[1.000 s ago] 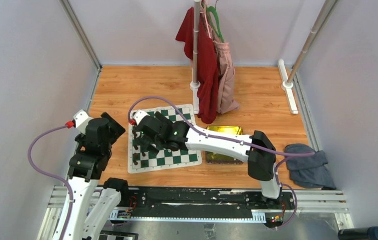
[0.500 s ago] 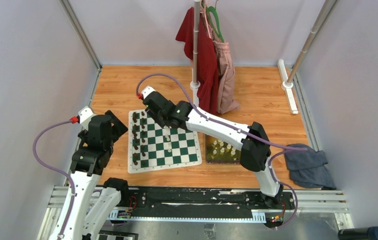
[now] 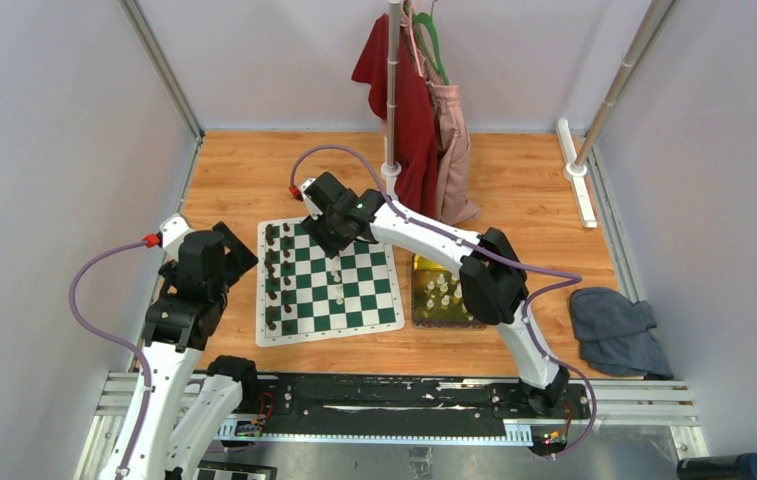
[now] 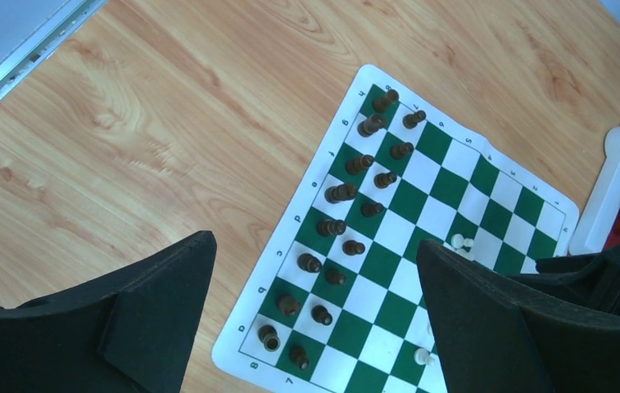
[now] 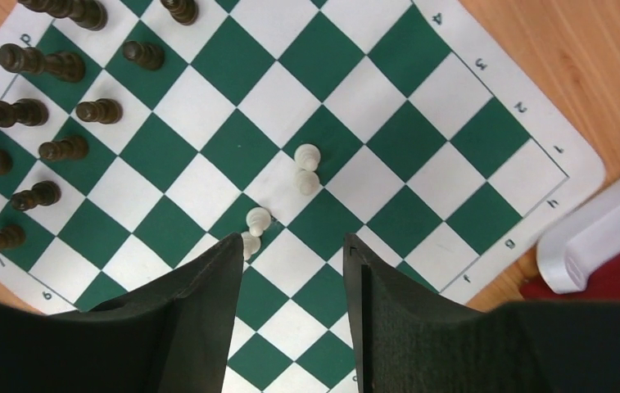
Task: Set up the chess pieces on the board
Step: Pick up the chess piece from the chessboard.
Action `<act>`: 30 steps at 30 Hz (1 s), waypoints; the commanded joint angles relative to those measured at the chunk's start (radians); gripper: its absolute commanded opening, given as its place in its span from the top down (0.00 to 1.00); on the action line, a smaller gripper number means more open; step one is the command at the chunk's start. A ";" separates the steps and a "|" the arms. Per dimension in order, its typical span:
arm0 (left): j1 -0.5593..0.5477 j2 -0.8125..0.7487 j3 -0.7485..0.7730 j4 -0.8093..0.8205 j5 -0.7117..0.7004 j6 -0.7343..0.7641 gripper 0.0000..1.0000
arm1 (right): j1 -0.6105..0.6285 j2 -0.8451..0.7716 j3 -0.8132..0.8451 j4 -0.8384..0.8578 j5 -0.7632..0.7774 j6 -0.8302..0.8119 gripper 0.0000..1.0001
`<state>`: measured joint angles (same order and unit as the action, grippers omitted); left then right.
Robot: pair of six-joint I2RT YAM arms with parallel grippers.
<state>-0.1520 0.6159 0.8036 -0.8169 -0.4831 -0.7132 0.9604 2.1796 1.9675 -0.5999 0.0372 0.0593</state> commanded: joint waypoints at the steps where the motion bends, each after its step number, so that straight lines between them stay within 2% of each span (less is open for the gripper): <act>1: 0.005 0.012 -0.011 0.013 0.003 0.003 0.00 | -0.023 0.038 0.040 -0.005 -0.129 0.007 0.47; 30: 0.005 -0.006 -0.032 0.002 -0.024 0.006 0.00 | -0.085 0.189 0.131 0.013 -0.237 0.018 0.49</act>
<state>-0.1520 0.6178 0.7860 -0.8169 -0.4835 -0.7132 0.8890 2.3375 2.0541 -0.5735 -0.1753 0.0647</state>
